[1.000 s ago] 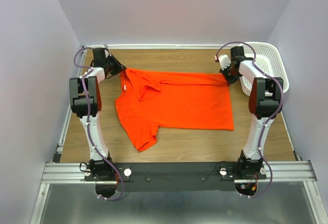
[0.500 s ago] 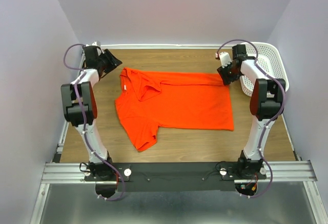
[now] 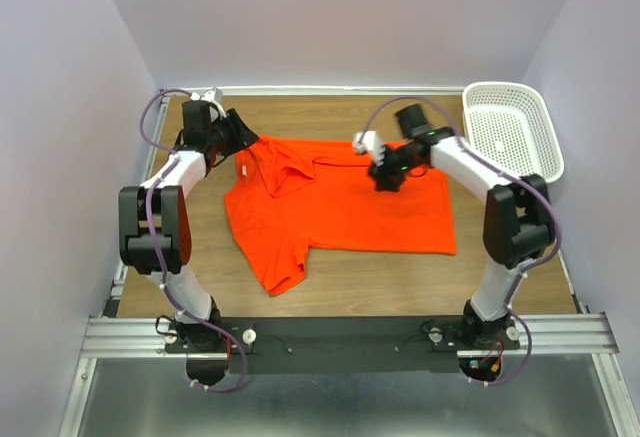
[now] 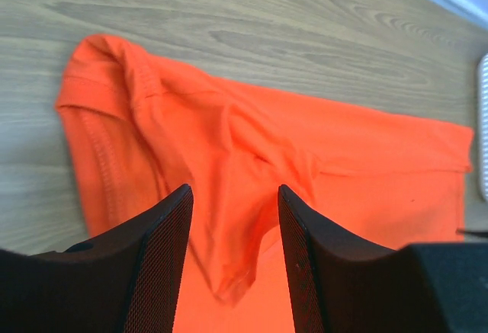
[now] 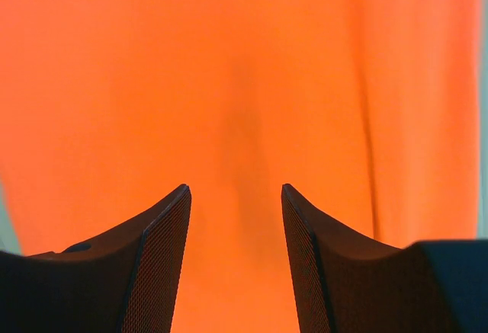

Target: Fold and stack the t-shirts

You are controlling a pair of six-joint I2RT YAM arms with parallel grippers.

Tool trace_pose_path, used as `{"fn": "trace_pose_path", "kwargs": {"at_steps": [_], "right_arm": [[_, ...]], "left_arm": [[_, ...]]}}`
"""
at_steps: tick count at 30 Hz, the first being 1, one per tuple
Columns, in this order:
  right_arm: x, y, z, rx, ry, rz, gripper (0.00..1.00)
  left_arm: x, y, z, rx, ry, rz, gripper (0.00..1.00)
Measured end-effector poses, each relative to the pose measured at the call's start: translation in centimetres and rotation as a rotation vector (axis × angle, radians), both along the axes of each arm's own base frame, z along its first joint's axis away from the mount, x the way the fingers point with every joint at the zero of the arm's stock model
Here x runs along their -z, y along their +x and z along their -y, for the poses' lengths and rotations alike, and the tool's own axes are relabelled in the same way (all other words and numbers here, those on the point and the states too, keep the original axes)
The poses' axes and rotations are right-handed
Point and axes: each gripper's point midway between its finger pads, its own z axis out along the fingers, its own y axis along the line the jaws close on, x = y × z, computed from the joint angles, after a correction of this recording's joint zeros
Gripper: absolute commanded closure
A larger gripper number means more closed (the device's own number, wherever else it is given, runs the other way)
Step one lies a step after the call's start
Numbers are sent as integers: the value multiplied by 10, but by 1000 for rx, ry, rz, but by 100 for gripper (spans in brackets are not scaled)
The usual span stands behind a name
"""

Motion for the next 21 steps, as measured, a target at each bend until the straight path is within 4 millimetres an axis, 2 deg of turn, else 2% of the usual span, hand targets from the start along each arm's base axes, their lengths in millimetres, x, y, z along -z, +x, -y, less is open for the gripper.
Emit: {"fn": "trace_pose_path", "kwargs": {"at_steps": [2,3,4,5,6,8,10,12,13,15,17,21], "right_arm": [[0,-24,-61,-193,12,39,41],[-2,-28,-79,-236,18,55,41],[-4,-33,-113,-310,33,84,41],[-3,-36,-128,-340,38,91,41],[-2,-33,-152,-373,46,110,41],[-9,-5,-194,-377,64,189,41],[-6,13,-214,-358,60,227,41],[-4,37,-234,-327,62,272,42],[-1,46,-241,-310,61,288,42],[5,56,-250,-284,56,304,42],[11,64,-255,-258,51,312,43],[17,73,-262,-227,39,323,47]], "left_arm": [[-6,-8,-5,3,38,11,41],[-15,-15,-8,0,66,31,39],[-24,-19,-11,-2,88,55,34],[-36,-26,-15,-10,114,88,31],[-58,-36,-22,-30,160,147,28],[-85,-48,-30,-60,209,222,20],[-140,-78,-44,-123,291,389,13],[-169,-100,-55,-184,338,495,11],[-177,-108,-59,-206,355,531,11],[-186,-123,-67,-251,388,578,10],[-186,-129,-73,-280,414,588,10],[-171,-128,-78,-289,441,550,10]]}}
